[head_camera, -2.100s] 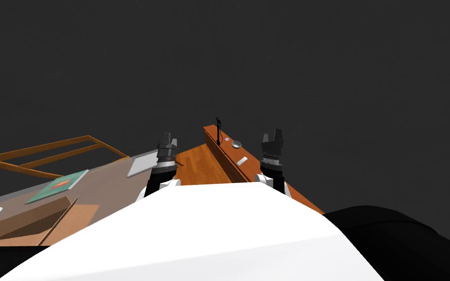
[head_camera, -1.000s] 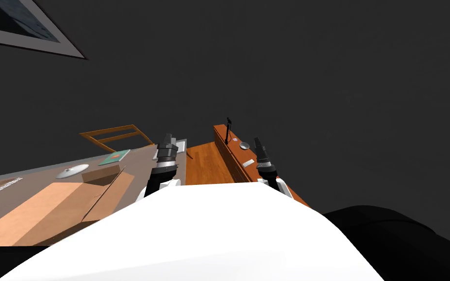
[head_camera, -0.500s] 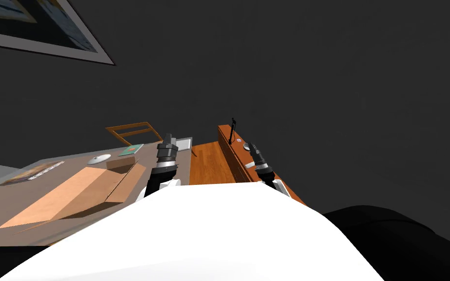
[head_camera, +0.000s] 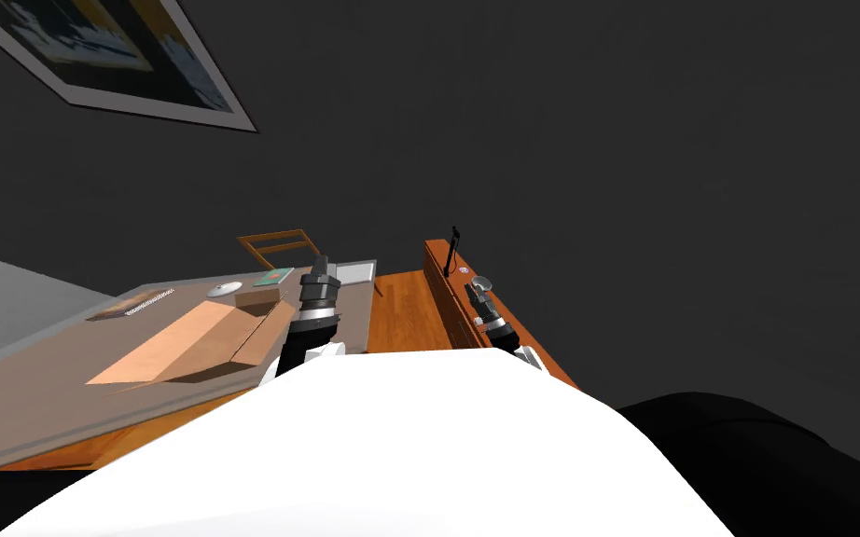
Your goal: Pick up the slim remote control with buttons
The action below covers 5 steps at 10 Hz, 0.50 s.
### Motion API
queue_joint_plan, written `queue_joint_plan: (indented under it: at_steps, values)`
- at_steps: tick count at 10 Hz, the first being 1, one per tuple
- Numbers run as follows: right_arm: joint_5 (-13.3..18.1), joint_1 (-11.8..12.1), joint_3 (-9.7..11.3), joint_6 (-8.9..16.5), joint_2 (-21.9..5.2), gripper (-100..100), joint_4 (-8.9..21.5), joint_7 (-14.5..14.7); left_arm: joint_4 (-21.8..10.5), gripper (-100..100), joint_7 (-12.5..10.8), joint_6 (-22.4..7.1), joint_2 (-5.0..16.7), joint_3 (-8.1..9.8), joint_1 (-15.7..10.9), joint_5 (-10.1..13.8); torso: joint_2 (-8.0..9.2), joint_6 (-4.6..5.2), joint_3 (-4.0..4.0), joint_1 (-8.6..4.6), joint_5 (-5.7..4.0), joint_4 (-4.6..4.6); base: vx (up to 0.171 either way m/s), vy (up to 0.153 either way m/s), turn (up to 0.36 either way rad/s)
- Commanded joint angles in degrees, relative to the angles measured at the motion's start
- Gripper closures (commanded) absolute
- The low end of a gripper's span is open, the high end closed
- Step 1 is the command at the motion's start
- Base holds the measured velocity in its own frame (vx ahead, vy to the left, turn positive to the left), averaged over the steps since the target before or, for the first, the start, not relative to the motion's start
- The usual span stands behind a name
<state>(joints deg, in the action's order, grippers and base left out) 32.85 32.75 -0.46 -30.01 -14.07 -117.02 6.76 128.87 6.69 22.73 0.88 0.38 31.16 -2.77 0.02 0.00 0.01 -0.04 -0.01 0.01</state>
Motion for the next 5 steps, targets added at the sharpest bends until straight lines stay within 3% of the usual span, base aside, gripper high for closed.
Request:
queue_joint_plan:
  at_steps: [1, 2, 3, 4, 5]
  values:
    - [2.5, -0.53, 0.25, 0.65, -0.9, -100, 0.85, 0.01, 0.0, 0, 0.0, 0.0, 0.0, 0.0, 0.0, 0.0, 0.0, 0.0, 0.0, 0.0, 0.0, 0.0, -0.005, -0.002, 0.101]
    - [4.34, -0.58, 0.77, 0.41, -2.03, -100, 3.29, 0.67, 0.0, 0, 0.0, 0.0, 0.0, 0.01, 0.01, 0.0, -0.02, 0.04, -0.01, -0.02, 0.0, 0.0, -0.003, 0.002, 0.222]
    - [5.79, -0.58, 0.77, 0.41, -2.03, -100, 3.33, 0.67, 0.0, 0, 0.0, 0.0, 0.0, 0.0, 0.0, 0.0, -0.04, 0.0, -0.02, -0.01, 0.0, -0.01, 0.0, -0.003, 0.086]
    - [7.6, -0.68, 1.34, 0.16, -3.28, -100, 5.95, 1.38, 0.0, 0, 0.0, 0.0, 0.0, 0.01, 0.01, 0.0, -0.03, 0.05, -0.02, -0.02, 0.0, -0.01, 0.003, 0.002, 0.172]
    - [9.13, -0.68, 1.34, 0.16, -3.28, -100, 5.95, 1.38, 0.0, 0, 0.0, 0.0, 0.0, 0.0, 0.0, 0.0, -0.06, 0.01, -0.03, -0.01, 0.0, -0.01, 0.005, -0.003, 0.107]
